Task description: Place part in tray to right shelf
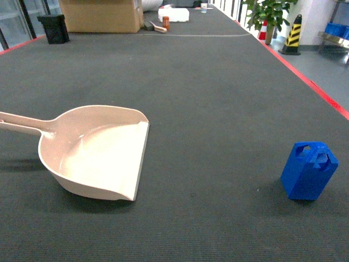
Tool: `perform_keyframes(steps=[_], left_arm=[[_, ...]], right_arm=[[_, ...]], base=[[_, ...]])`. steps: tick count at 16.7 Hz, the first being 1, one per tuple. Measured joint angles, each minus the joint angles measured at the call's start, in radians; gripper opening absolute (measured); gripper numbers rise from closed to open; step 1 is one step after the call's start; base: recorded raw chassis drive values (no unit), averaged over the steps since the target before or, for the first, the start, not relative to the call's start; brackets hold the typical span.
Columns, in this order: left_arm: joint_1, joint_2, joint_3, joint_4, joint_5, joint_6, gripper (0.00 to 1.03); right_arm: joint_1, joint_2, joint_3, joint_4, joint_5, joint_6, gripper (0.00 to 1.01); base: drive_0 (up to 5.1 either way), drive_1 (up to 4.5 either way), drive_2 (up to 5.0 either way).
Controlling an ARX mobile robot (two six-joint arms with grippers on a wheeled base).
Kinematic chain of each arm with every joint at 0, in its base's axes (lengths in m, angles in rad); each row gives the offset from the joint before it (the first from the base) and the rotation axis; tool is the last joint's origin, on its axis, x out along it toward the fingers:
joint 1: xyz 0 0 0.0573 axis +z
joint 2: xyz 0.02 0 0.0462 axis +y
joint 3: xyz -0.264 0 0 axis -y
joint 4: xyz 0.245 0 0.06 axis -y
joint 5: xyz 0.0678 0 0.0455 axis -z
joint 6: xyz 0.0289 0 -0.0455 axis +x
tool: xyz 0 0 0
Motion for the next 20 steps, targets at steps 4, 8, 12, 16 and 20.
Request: perform_keyframes(steps=[4, 8, 12, 16, 20], left_arm=[[0.0, 0.0, 0.0, 0.0, 0.0, 0.0, 0.98], [0.0, 0.0, 0.0, 0.0, 0.0, 0.0, 0.98], [0.0, 0.0, 0.0, 0.0, 0.0, 0.0, 0.98], [0.0, 0.0, 0.0, 0.0, 0.0, 0.002, 0.98], [0.0, 0.0, 0.0, 0.0, 0.0, 0.002, 0.98]], right_arm=[[0.0, 0.0, 0.0, 0.0, 0.0, 0.0, 0.98], [0.0, 0.0, 0.0, 0.0, 0.0, 0.0, 0.98], [0.0, 0.0, 0.0, 0.0, 0.0, 0.0, 0.98], [0.0, 0.0, 0.0, 0.0, 0.0, 0.0, 0.98], [0.0, 0.0, 0.0, 0.0, 0.0, 0.0, 0.98]], base=[[0.0, 0.0, 0.0], [0.0, 0.0, 0.0], [0.0, 0.0, 0.0], [0.0, 0.0, 0.0], [0.0, 0.0, 0.0]])
